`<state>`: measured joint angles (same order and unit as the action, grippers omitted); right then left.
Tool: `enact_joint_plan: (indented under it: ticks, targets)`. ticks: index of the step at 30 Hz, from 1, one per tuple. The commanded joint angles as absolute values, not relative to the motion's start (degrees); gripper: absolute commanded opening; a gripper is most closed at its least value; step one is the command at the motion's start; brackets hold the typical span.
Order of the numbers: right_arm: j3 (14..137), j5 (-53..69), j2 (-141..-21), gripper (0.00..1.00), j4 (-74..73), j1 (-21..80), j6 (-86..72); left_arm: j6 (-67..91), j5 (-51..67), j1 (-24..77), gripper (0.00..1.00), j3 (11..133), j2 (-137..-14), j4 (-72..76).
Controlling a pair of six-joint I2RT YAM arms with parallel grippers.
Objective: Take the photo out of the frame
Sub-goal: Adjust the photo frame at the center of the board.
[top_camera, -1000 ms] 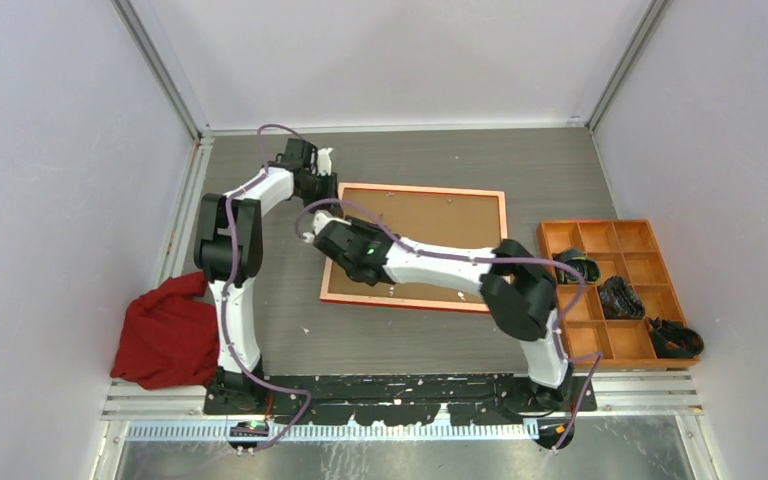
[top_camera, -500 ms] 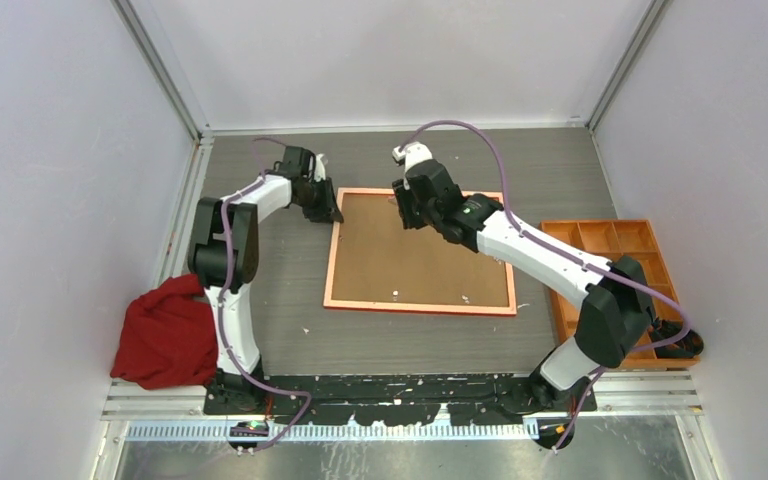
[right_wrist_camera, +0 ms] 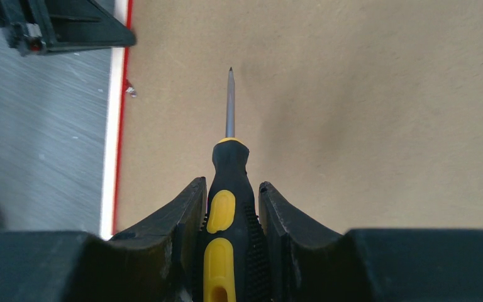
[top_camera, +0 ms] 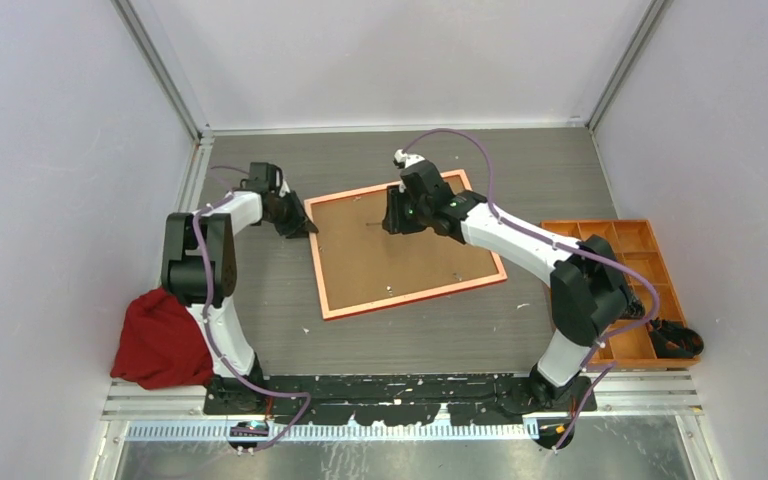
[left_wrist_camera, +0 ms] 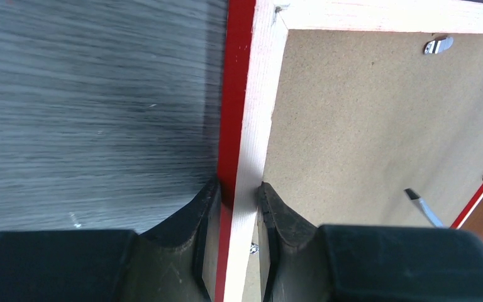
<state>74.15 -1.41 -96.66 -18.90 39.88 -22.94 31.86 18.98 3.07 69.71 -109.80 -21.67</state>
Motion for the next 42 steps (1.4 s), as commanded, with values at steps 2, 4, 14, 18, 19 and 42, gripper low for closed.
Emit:
enact_joint_plan:
  ticks: [2, 4, 14, 18, 19, 42]
  targets:
    - [80.2, 6.2, -99.9, 0.01, -15.6, 39.9, -32.2, 35.1, 16.0, 1.1, 0.0, 66.2, -109.9, -21.6]
    - [81.4, 6.9, -101.7, 0.01, -15.7, 40.3, -33.6, 35.7, 18.0, 1.3, 0.0, 64.6, -109.7, -19.2]
    - [87.4, 6.8, -108.7, 0.01, -19.6, 46.8, -35.5, 35.1, 21.5, 1.6, 0.0, 63.8, -112.0, -15.2]
    - [89.1, 7.8, -109.4, 0.01, -21.4, 47.5, -36.3, 35.1, 22.9, 1.7, 0.0, 63.7, -112.6, -13.9]
    - [88.9, 7.9, -109.2, 0.01, -21.6, 47.6, -36.6, 35.2, 23.1, 1.6, 0.0, 63.6, -112.8, -13.7]
    - [82.5, 1.9, -104.5, 0.01, -21.9, 51.9, -35.9, 34.0, 23.6, 2.5, 0.0, 63.8, -113.3, -12.6]
